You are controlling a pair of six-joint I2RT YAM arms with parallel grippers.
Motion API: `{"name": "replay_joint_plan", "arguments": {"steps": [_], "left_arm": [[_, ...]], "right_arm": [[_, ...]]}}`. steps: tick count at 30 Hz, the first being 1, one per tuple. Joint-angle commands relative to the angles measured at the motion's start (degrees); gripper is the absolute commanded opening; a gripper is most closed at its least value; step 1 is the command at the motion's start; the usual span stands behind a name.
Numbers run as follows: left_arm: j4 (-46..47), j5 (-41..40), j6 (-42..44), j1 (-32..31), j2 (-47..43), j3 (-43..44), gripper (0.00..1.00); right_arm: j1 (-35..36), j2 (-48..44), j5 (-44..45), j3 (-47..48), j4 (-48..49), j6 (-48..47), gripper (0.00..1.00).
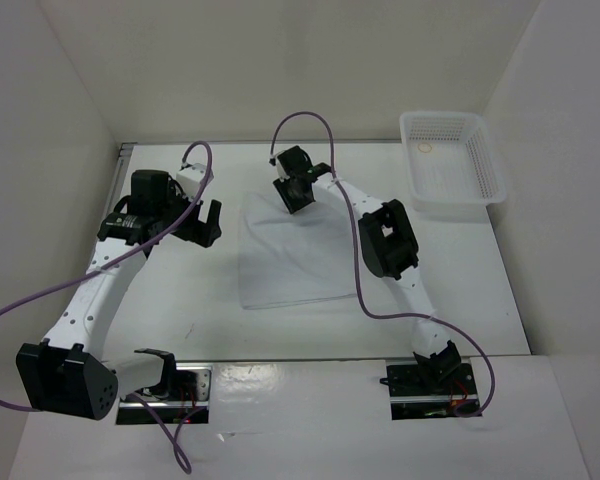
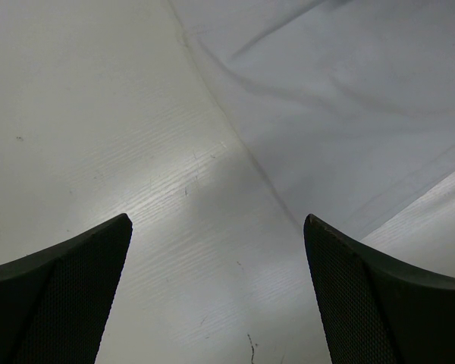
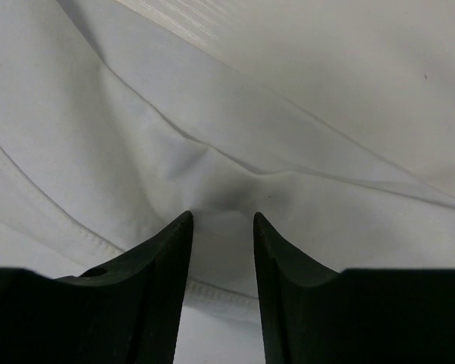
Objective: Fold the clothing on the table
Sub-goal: Flatten the skirt out
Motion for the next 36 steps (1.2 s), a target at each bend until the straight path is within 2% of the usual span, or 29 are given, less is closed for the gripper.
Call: {"name": "replay_joint_plan", "arguments": {"steps": [1, 9, 16, 24, 27, 30, 34, 36], "left_arm": [[1.56, 0.59, -0.35, 0.26, 0.04, -0.31, 1.0], [1.56, 0.59, -0.35, 0.26, 0.04, -0.31, 1.0], [1.56, 1.12, -0.35, 0.26, 0.04, -0.31, 1.0], [1.56, 1.64, -0.35, 0.26, 0.04, -0.84, 1.0], [1.56, 2.34, 0.18, 0.26, 0.04, -0.84, 1.0], [1.56, 2.35, 0.18, 0.26, -0.49, -0.84, 1.0], [1.56, 2.87, 0.7, 0.26, -1.01, -0.84, 1.0], [1.56, 2.88, 0.71, 0.26, -1.01, -1.36, 1.0]], "right_arm": [[-0.3, 1.21, 0.91, 2.06, 2.08, -0.55, 0.41], [-0.3, 3.06, 0.91, 3.72, 1.56, -1.08, 0.26], [-0.3, 3.06, 0.38, 3.73, 1.56, -1.61, 0.01], [-0.3, 2.01, 0.91, 6.88, 1.03, -1.61, 0.0], [-0.3, 4.89, 1.53, 12.41, -1.24, -1.61, 0.0], [-0.3, 10.86, 2.76, 22.77, -6.42, -1.61, 0.0], [-0.83, 24.22, 2.76, 50.33, -19.25, -1.61, 0.0], [-0.83, 24.24, 2.76, 51.35, -18.48, -1.61, 0.0]]}}
